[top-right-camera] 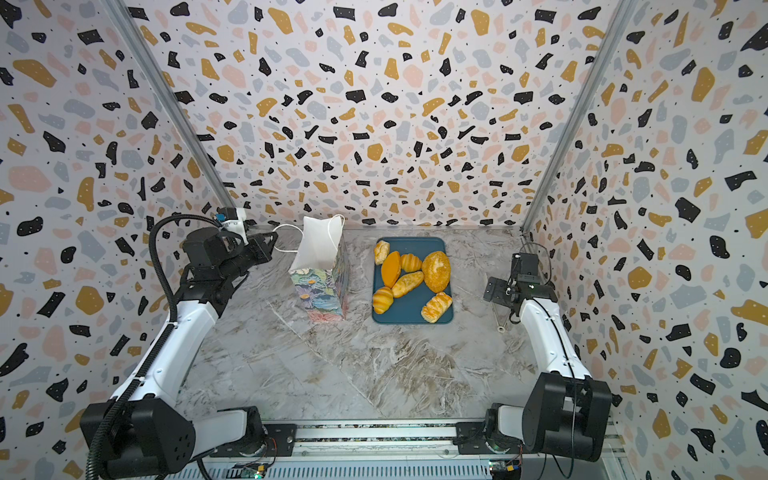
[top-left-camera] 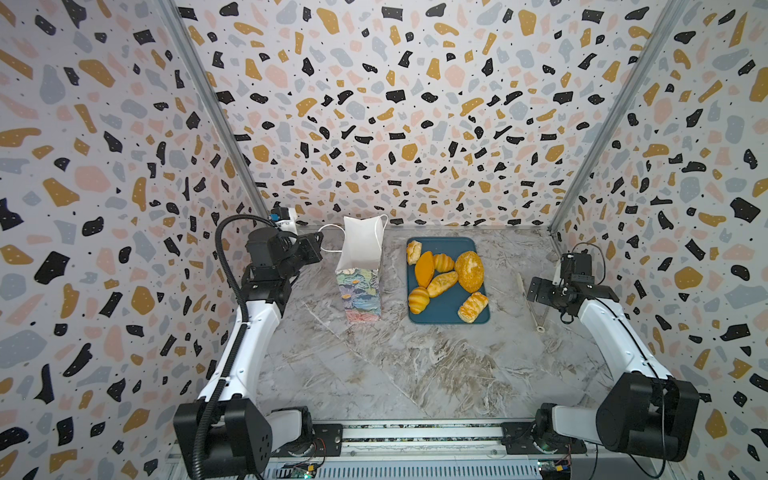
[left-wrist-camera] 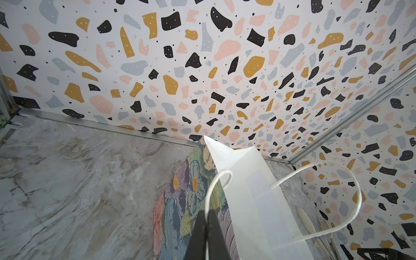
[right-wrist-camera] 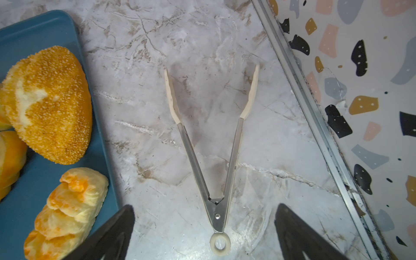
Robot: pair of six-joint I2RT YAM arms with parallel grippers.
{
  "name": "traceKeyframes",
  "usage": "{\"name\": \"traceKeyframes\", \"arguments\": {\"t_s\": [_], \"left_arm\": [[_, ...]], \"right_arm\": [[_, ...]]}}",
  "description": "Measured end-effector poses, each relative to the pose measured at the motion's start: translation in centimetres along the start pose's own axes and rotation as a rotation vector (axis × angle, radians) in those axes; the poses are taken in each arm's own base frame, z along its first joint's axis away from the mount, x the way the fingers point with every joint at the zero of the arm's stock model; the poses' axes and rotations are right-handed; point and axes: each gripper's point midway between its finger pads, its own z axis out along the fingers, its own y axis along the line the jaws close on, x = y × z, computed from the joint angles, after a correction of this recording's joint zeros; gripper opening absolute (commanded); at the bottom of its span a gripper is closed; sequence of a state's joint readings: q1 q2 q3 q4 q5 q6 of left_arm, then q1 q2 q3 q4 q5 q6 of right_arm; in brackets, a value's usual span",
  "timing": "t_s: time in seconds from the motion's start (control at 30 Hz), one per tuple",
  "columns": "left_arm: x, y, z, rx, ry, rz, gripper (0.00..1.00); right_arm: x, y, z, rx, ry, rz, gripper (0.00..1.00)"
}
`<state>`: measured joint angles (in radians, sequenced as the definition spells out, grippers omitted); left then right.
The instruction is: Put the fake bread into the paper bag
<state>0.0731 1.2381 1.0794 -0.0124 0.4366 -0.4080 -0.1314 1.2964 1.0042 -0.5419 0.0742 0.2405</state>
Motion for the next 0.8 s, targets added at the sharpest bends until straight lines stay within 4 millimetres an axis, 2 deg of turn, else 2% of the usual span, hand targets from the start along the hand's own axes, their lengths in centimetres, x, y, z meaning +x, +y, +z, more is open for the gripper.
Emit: {"name": "traceKeyframes", "arguments": {"t_s": [0.17, 0.5, 0.8], "left_arm": [[-0.2, 0.0, -0.1, -0.001, -0.009, 0.003, 0.00], [-0.4, 0.2, -0.2, -0.016, -0.022, -0.010, 0.00], [-0.4, 0.5, -0.3, -0.034, -0.030, -0.015, 0.00]], "right_arm": [[0.3, -0.4, 1.0, 0.006, 0.018, 0.006, 0.99], [2.3, -0.2, 4.6, 0.001, 0.120, -0.020, 0.99], [3.9, -0.6, 7.0, 0.024, 0.198, -0.048, 0.99]]}}
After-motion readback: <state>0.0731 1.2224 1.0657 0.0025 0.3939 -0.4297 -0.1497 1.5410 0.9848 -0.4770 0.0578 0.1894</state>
